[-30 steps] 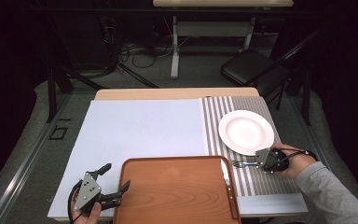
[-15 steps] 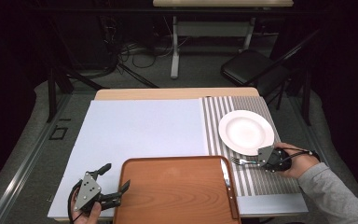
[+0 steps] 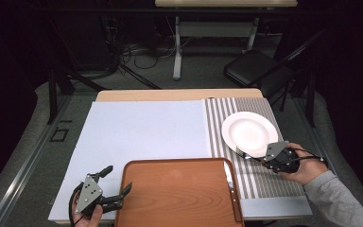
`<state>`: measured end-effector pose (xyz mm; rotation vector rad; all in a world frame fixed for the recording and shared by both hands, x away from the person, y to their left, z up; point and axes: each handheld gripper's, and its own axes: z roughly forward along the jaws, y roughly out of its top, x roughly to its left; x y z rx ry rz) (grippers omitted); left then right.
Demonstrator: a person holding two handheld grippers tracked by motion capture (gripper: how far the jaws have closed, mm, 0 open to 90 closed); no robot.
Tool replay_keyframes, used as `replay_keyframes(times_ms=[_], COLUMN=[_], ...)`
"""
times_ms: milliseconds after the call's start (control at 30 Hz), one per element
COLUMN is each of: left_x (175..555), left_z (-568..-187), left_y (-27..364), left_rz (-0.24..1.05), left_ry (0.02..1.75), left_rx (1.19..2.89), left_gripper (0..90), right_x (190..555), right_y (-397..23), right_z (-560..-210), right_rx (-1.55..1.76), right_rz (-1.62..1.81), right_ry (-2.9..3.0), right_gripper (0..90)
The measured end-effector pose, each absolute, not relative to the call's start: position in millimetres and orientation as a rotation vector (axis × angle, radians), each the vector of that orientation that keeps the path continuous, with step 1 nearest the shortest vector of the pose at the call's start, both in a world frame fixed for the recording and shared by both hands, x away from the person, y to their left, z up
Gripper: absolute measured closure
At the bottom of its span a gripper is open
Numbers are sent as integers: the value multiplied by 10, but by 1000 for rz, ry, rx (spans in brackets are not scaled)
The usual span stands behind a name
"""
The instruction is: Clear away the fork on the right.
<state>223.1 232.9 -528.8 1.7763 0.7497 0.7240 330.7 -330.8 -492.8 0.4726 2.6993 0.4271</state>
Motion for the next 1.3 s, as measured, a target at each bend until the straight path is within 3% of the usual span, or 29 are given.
replay_keyframes(times_ms=[1300], left_x=[2228], left_z=[-5283], left_y=[2339], left_rz=[732], left_ry=[771], left_rx=[1759], left_gripper=[156], right_x=[2843], right_y=[-3263], right_z=[-4676], right_rx=[1178], right_rz=[963], right_ry=[2344], right_gripper=[776])
